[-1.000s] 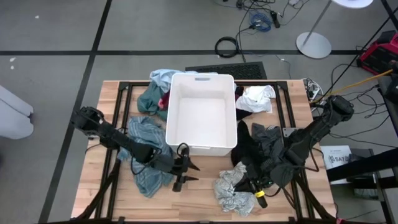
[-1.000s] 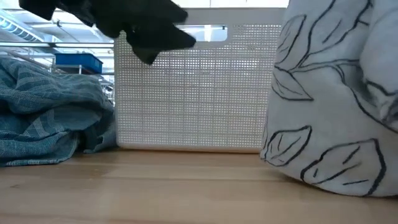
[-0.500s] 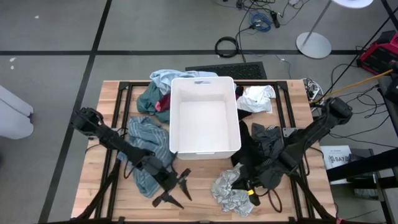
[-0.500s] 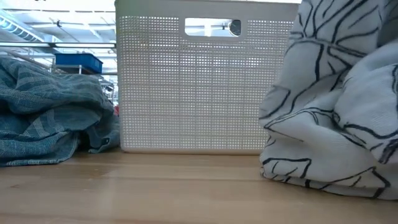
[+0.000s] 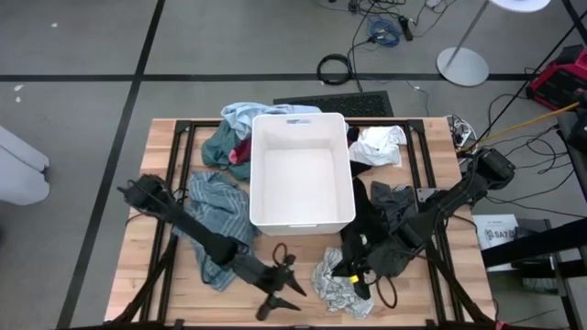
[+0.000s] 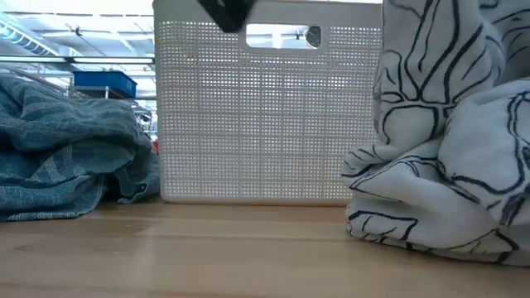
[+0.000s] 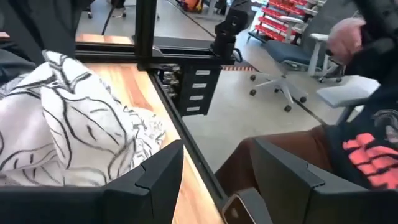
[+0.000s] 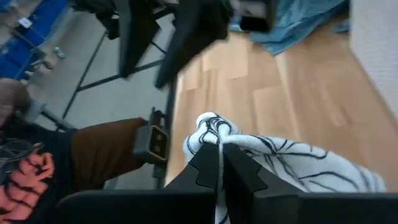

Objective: Sort clothes
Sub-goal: Put the white and black towel into the white laundry organizer

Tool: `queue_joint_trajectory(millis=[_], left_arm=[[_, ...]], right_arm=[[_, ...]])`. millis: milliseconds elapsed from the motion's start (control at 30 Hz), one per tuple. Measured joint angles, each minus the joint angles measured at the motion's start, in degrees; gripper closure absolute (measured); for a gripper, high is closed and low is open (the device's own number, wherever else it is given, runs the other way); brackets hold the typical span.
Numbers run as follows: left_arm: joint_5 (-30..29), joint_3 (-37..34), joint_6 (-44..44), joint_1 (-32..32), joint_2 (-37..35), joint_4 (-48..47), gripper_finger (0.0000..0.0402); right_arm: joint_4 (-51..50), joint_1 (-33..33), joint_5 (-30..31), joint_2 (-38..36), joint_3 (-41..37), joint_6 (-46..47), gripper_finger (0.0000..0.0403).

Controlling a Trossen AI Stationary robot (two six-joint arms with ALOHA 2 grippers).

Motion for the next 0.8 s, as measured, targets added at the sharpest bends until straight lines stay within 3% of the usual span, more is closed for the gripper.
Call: queue_joint_trajectory(millis=[233,433,567,800], left_arm=[[-1.0,4.0,-0.2,2.2,4.2,-0.1,0.0204],[-0.6,4.2,-0.2,2.2,4.2,-0.1,0.0204],[-0.6,4.2,-0.6,2.2,4.1,-1.8,0.0204],[-0.7,4.2,-3.1,2.2,4.1,-4.7,0.0204]], right_arm=[[-0.3,1.2,0.0,0.1,0.0,0.6,0.0299],[-1.4,2.4,-5.6,-0.6,0.0,1.4,0.0212],[-8.3,2.9,-3.9,-2.2,0.0,7.0,0.0198],[-36.0,5.6,11.4,-2.9,0.0,27.0,0.0218]])
